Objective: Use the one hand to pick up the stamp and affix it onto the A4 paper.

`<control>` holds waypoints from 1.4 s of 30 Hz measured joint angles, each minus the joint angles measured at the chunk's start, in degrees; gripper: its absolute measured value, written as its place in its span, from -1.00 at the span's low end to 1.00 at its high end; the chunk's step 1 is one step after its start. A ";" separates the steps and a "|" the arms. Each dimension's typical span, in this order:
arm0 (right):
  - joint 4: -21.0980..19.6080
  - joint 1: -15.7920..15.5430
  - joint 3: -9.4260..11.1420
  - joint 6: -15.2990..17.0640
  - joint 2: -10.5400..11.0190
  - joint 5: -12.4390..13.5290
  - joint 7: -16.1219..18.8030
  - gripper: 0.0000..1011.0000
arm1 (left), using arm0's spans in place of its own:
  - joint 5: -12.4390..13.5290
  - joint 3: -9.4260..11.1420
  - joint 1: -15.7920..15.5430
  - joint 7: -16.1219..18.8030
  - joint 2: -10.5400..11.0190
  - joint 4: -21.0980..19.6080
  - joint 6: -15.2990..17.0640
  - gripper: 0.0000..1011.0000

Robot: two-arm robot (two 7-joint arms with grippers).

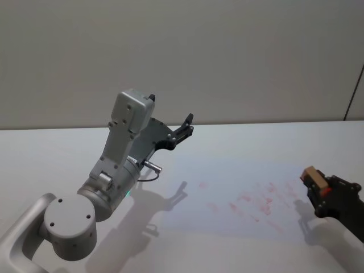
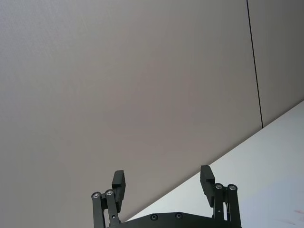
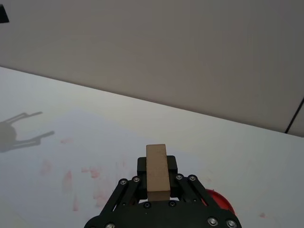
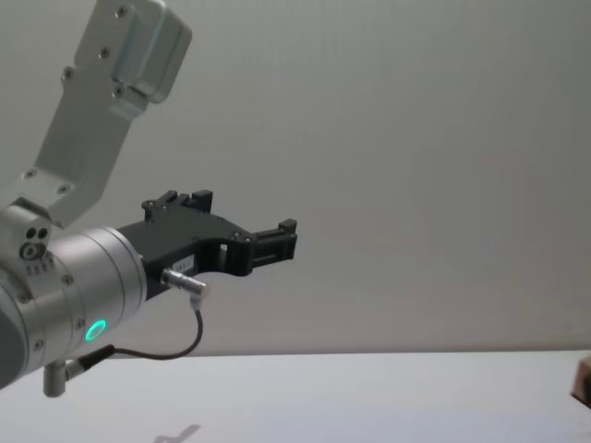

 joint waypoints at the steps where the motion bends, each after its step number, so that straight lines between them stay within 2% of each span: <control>1: 0.11 -0.13 0.10 -0.05 0.13 0.04 -0.11 -0.56 | 0.00 0.00 0.00 0.00 0.00 0.00 0.00 0.98; 8: 1.68 -0.98 0.94 -0.32 0.96 0.17 -1.80 -0.56 | 0.00 0.00 0.00 0.00 0.00 0.00 0.00 0.98; 16: 3.86 -0.63 1.36 -0.36 0.98 0.06 -3.47 -0.56 | 0.00 0.00 0.00 0.00 0.00 0.00 0.00 0.98; 42: 9.88 2.49 0.78 0.22 -1.18 -2.44 -5.21 -0.56 | 0.00 0.00 0.00 0.00 0.00 0.00 0.00 0.98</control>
